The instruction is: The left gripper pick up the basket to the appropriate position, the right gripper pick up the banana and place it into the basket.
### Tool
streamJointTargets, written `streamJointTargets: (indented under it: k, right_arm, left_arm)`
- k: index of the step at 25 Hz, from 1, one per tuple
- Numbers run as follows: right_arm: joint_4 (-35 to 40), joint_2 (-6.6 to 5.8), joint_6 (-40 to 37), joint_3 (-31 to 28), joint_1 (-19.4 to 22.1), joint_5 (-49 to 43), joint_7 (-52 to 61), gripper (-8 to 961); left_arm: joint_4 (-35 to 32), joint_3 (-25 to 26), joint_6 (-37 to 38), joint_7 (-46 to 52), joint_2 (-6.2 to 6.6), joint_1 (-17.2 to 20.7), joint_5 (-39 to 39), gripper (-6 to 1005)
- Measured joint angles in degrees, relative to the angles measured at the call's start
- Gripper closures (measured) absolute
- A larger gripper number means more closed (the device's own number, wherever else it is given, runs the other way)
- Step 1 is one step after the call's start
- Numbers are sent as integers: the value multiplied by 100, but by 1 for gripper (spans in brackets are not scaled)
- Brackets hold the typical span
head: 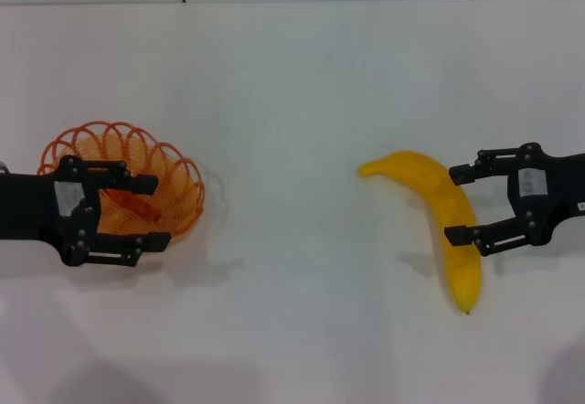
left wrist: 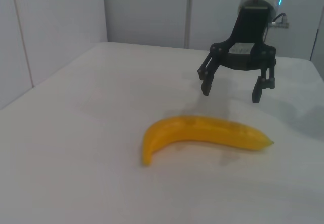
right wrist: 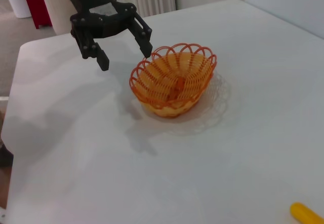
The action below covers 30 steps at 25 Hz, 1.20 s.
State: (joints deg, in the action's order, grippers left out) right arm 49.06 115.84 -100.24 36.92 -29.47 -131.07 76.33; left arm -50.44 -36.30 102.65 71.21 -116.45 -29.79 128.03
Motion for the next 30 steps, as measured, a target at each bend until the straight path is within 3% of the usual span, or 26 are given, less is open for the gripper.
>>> streamJointTargets:
  k: [17, 25, 26, 30]
  right_arm:
    - [-34, 5, 28, 0, -23, 13, -17, 73]
    - [-46, 9, 31, -3, -24, 12, -17, 73]
    - [-46, 9, 31, -3, -24, 12, -17, 73]
    - [-46, 9, 31, -1, -24, 12, -17, 73]
  left_arm:
    - [64, 56, -1, 107, 5, 38, -170, 264]
    - [-776, 429, -325, 1707, 36, -36, -152, 274]
    - [-995, 434, -674, 2497, 102, -37, 73, 275]
    - [-986, 390, -813, 3482, 387, -122, 298, 280]
